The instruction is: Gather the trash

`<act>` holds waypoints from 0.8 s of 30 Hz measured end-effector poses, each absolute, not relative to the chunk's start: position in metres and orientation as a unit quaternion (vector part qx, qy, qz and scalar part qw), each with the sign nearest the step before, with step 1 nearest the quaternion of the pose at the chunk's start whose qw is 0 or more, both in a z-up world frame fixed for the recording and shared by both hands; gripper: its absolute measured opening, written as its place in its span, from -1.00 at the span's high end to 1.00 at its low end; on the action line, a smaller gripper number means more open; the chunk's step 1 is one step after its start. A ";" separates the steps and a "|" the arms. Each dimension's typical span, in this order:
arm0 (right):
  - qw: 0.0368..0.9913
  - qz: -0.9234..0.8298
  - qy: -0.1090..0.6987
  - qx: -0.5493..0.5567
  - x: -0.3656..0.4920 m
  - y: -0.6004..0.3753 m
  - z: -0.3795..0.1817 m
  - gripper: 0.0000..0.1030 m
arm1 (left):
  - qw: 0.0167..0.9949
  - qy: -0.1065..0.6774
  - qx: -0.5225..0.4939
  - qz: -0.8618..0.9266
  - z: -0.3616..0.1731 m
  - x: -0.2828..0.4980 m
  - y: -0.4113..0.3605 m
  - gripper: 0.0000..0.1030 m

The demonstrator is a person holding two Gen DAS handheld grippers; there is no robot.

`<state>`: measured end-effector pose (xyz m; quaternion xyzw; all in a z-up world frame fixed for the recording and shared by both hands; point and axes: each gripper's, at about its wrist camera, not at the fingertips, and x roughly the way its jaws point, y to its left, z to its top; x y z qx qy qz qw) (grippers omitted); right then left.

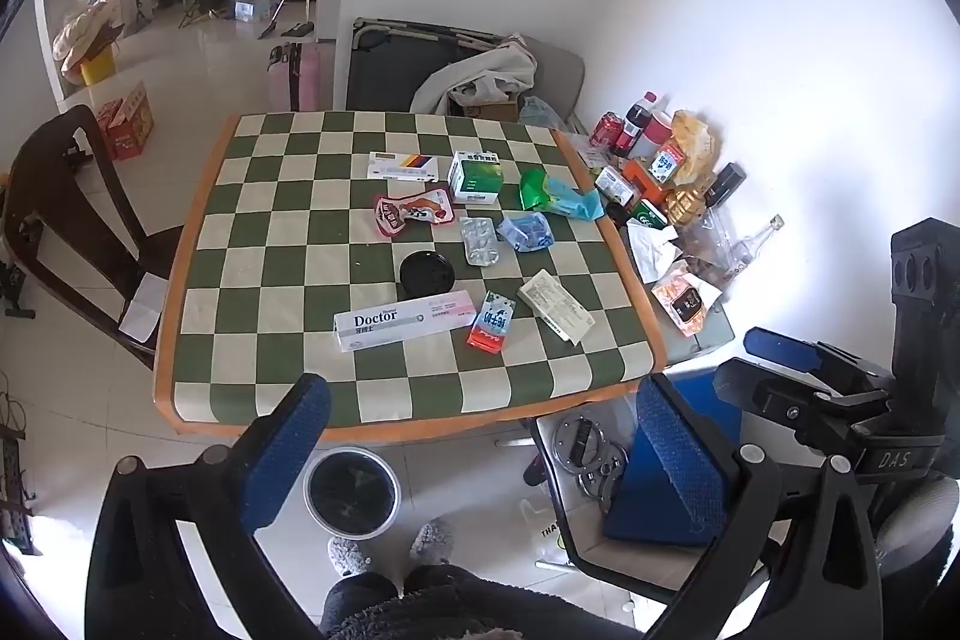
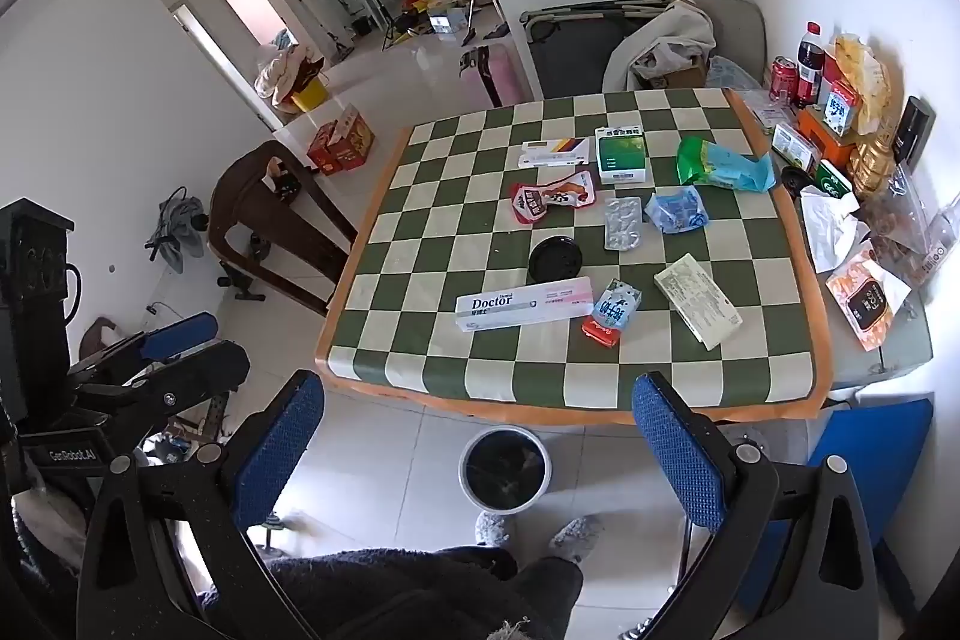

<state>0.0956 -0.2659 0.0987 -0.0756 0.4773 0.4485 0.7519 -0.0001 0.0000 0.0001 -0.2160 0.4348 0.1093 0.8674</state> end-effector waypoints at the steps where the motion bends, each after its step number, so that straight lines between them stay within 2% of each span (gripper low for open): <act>1: 0.752 0.448 0.478 -0.075 0.096 -0.266 0.099 -1.00 | 0.867 0.435 -0.216 0.110 0.000 0.000 0.000 -1.00; 24: 0.750 0.453 0.477 -0.071 0.100 -0.270 0.103 -1.00 | 0.868 0.431 -0.221 0.108 0.001 0.000 0.001 -1.00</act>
